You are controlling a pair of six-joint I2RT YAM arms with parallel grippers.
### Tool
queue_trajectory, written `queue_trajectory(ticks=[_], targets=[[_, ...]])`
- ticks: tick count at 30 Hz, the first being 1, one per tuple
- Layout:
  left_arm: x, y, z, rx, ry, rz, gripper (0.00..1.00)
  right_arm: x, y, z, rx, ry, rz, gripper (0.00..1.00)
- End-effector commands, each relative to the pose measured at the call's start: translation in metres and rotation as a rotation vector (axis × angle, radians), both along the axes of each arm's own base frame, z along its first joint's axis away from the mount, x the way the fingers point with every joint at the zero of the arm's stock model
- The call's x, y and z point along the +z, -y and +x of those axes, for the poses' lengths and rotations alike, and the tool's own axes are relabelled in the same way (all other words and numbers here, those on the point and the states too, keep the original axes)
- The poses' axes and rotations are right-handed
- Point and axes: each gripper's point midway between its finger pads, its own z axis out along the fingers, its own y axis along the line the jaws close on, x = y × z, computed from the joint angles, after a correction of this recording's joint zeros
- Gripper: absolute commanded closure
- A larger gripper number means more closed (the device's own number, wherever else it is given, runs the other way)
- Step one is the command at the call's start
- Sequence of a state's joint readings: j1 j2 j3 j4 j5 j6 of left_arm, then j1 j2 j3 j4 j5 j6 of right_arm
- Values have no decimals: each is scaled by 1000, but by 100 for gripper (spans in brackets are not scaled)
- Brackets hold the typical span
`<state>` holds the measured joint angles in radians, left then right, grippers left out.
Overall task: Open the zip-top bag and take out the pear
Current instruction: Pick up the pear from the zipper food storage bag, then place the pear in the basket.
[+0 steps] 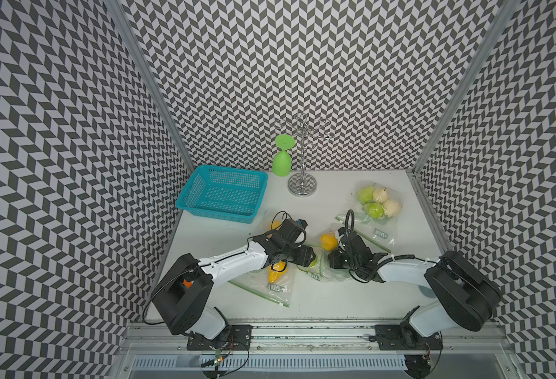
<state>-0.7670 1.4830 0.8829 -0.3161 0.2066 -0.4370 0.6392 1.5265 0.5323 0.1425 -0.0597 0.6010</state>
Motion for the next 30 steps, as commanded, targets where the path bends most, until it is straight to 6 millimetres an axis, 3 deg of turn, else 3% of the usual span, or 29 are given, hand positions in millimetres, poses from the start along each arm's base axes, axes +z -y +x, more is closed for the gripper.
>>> queue_trajectory(ticks=[1,3,6,11,16,20,25,26,29,30], targets=[[12,-13,0,12,6,-18,64,-27,39,-9,-129,-68,-130,100],[29,-21,7,50,33,-51,65,-21,39,-7,-141,-50,-104,100],[71,-40,25,124,102,-127,66,-5,34,-5,-132,-13,-48,100],[150,-83,73,251,233,-252,69,41,9,-3,-37,78,108,95],[187,-112,126,307,291,-295,69,69,0,3,9,107,111,93],[183,-176,194,477,332,-234,71,86,-8,3,50,116,137,89],[140,-241,262,652,303,-90,65,102,-13,-6,116,120,155,80],[132,-246,271,659,292,-83,60,105,-12,-7,121,123,154,78],[106,-254,297,658,233,-53,31,113,-6,-12,115,131,161,69],[100,-254,303,651,218,-46,24,118,-3,-13,114,140,176,61]])
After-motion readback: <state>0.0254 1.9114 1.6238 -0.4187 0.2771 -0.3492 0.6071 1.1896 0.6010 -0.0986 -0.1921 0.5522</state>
